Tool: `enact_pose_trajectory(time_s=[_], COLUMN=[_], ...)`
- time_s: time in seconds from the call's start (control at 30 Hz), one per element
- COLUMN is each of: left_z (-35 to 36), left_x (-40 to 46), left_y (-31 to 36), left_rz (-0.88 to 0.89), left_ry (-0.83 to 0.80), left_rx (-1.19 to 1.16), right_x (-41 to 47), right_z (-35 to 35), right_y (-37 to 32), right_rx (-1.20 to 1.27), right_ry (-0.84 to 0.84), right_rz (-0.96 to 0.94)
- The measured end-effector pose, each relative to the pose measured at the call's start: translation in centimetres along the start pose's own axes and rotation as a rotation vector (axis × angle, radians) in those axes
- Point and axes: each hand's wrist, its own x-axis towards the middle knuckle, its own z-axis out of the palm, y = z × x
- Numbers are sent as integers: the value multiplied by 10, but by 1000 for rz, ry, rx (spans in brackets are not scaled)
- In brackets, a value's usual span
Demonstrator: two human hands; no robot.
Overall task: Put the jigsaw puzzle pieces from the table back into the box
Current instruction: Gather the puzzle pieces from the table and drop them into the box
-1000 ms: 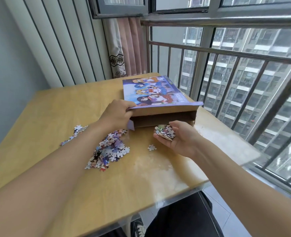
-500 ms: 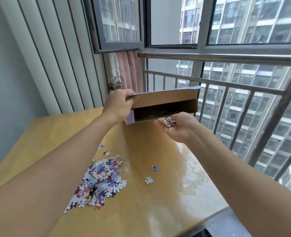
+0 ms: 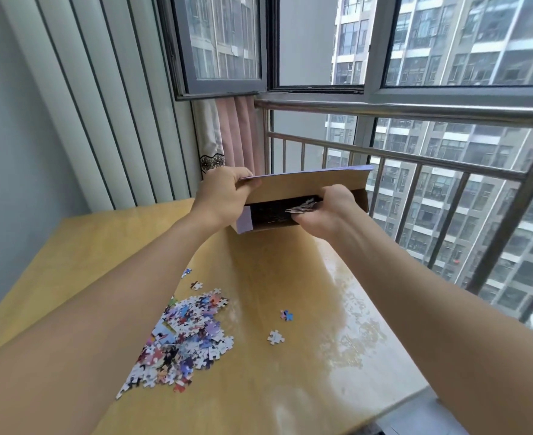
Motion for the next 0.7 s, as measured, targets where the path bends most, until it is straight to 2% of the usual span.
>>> enact_pose_trajectory(time_s=[0.1, 0.2, 0.27, 0.37, 0.5, 0.57, 0.63, 0.7], left_z=[-2, -5, -8, -10, -3, 2, 8, 15], left_x=[4, 7, 9, 10, 2, -3, -8, -14], left_y=[5, 5, 2, -3, -8, -9, -11, -19], left_rz=[5, 5, 2, 7, 28, 40, 45, 40], left_ry=[-3, 1, 10, 14, -12, -16, -18, -9], left_rx=[-18, -47, -45, -55, -80, -74, -73, -59], right_x=[14, 22, 22, 22, 11, -5, -17, -19], right_z=[7, 8, 10, 6, -20, -38, -60, -82], right_y=[-3, -11, -15, -15, -2, 9, 20, 31], right_rx=[119, 109, -48, -313, -510, -711, -1076, -1496], right_ry=[1, -100, -146, -95, -20, 5, -48, -190], right_rz=[-52, -80, -63, -62, -217, -392, -619, -653])
